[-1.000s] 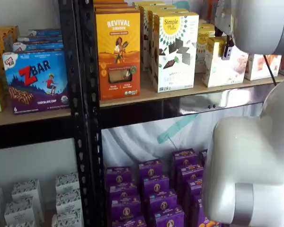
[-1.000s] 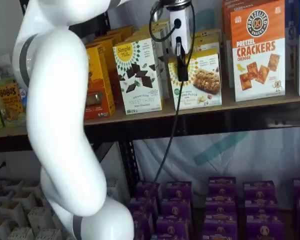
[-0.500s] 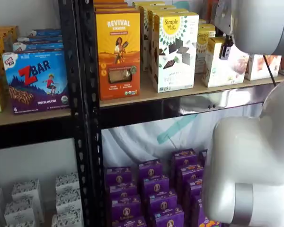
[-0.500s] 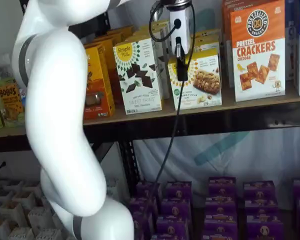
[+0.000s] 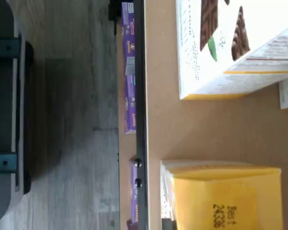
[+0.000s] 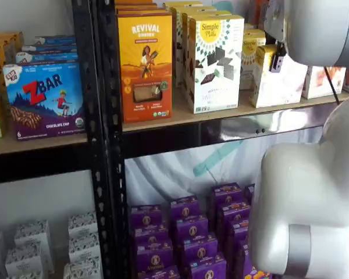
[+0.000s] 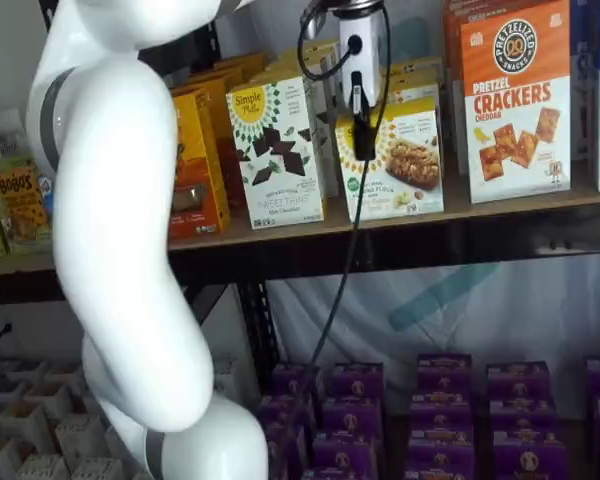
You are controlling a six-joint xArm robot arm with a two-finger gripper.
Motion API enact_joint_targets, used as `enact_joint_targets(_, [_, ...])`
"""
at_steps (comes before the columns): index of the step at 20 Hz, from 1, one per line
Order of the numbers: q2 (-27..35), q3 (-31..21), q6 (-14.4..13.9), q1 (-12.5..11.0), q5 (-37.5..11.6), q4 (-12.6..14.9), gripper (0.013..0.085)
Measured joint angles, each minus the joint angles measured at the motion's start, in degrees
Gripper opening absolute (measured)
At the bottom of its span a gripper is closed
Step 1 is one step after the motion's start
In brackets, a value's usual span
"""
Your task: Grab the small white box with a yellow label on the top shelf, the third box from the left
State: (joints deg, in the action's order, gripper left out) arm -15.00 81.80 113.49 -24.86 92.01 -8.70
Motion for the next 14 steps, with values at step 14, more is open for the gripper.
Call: enact_joint_targets(14, [-8.28,-4.67,0.07,-0.55,8.39,1.22,0.0330])
